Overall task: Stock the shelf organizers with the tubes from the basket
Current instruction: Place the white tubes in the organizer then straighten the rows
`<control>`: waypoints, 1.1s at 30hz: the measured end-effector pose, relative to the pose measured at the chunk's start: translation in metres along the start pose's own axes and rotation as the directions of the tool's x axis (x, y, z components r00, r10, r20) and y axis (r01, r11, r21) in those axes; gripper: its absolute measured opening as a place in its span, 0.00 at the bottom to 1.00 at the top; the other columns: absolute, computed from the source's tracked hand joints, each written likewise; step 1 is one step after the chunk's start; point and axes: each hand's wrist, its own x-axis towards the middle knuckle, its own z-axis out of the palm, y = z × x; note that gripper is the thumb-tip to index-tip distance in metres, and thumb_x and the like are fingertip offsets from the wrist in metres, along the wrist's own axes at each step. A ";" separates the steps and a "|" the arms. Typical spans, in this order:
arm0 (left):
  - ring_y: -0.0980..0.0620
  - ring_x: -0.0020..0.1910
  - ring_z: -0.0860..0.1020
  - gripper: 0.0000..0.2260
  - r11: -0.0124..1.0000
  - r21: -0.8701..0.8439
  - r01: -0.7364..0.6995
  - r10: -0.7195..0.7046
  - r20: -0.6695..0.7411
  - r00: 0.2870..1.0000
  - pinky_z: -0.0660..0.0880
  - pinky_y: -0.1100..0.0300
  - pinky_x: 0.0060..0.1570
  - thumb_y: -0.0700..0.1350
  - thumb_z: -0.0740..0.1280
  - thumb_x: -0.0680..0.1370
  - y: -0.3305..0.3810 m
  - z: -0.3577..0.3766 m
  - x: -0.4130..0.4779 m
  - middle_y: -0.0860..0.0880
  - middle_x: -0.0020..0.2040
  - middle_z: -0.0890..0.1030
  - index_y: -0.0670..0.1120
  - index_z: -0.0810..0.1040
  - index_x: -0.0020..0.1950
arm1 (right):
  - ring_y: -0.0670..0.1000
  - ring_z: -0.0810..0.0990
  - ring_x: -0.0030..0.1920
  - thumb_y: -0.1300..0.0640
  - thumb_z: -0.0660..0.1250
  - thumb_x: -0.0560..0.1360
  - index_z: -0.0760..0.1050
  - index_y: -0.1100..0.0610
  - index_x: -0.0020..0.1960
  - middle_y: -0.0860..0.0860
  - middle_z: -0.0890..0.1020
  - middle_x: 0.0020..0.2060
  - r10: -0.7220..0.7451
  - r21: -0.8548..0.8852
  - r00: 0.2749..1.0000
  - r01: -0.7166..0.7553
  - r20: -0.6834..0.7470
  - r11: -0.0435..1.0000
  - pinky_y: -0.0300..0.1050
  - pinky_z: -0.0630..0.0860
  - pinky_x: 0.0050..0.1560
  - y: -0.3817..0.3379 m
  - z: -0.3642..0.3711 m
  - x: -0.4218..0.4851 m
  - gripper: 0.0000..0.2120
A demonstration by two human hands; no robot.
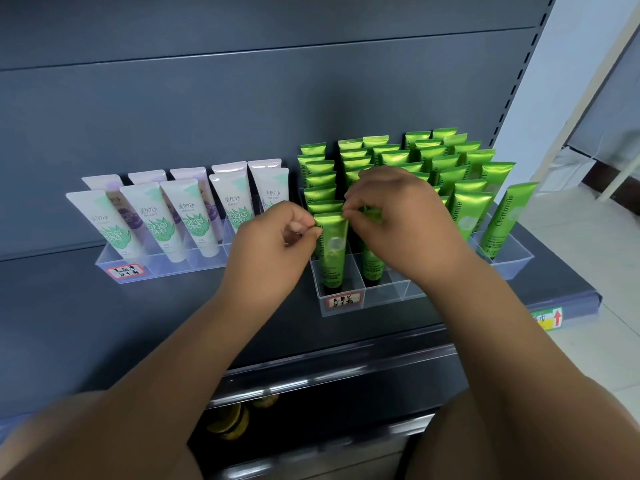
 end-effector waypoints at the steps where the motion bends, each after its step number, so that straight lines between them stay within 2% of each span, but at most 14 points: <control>1: 0.56 0.42 0.81 0.03 1.000 0.007 -0.006 0.006 0.000 1.000 0.79 0.60 0.47 0.41 0.74 0.78 0.000 0.000 0.000 0.55 0.42 0.82 0.49 0.82 0.49 | 0.54 0.81 0.50 0.61 0.70 0.73 0.83 0.57 0.42 0.50 0.84 0.43 0.000 0.004 1.000 0.000 0.004 1.000 0.52 0.78 0.48 0.000 0.000 0.000 0.03; 8: 0.55 0.42 0.81 0.04 0.999 0.017 -0.046 0.046 0.001 0.999 0.79 0.61 0.46 0.40 0.73 0.77 0.004 0.001 -0.003 0.54 0.42 0.82 0.49 0.82 0.48 | 0.52 0.80 0.49 0.60 0.71 0.73 0.84 0.56 0.43 0.49 0.84 0.43 -0.006 0.011 1.000 0.005 0.010 1.000 0.51 0.78 0.49 0.000 -0.004 0.000 0.03; 13: 0.54 0.41 0.81 0.04 0.999 0.021 -0.025 0.026 -0.033 0.999 0.80 0.52 0.46 0.39 0.71 0.78 0.003 0.002 -0.005 0.55 0.41 0.82 0.48 0.82 0.48 | 0.51 0.80 0.49 0.59 0.72 0.73 0.84 0.55 0.42 0.48 0.84 0.43 -0.004 0.018 1.000 0.004 0.014 1.000 0.51 0.78 0.49 -0.003 -0.004 0.000 0.02; 21: 0.53 0.42 0.82 0.05 1.000 -0.012 0.005 -0.006 -0.049 0.999 0.81 0.47 0.47 0.38 0.68 0.79 0.003 0.001 -0.005 0.54 0.42 0.83 0.47 0.82 0.49 | 0.52 0.81 0.49 0.57 0.71 0.74 0.85 0.54 0.43 0.47 0.84 0.42 0.001 0.034 1.000 -0.001 0.011 0.999 0.52 0.78 0.51 -0.005 -0.006 0.002 0.03; 29: 0.54 0.42 0.80 0.04 0.995 -0.051 0.086 -0.091 -0.104 0.990 0.76 0.62 0.45 0.38 0.69 0.78 0.002 -0.003 0.005 0.52 0.42 0.83 0.46 0.81 0.47 | 0.53 0.81 0.50 0.57 0.70 0.77 0.85 0.54 0.46 0.47 0.86 0.43 0.014 -0.013 0.996 -0.015 -0.085 1.000 0.50 0.76 0.52 0.000 -0.004 0.005 0.05; 33: 0.55 0.44 0.80 0.02 0.996 -0.050 0.072 -0.077 -0.105 0.991 0.75 0.70 0.46 0.40 0.70 0.79 -0.003 -0.004 0.011 0.48 0.44 0.83 0.45 0.82 0.50 | 0.54 0.81 0.49 0.56 0.70 0.77 0.86 0.54 0.46 0.48 0.86 0.44 0.022 -0.038 0.997 -0.025 -0.075 0.999 0.49 0.77 0.51 0.002 -0.003 0.011 0.05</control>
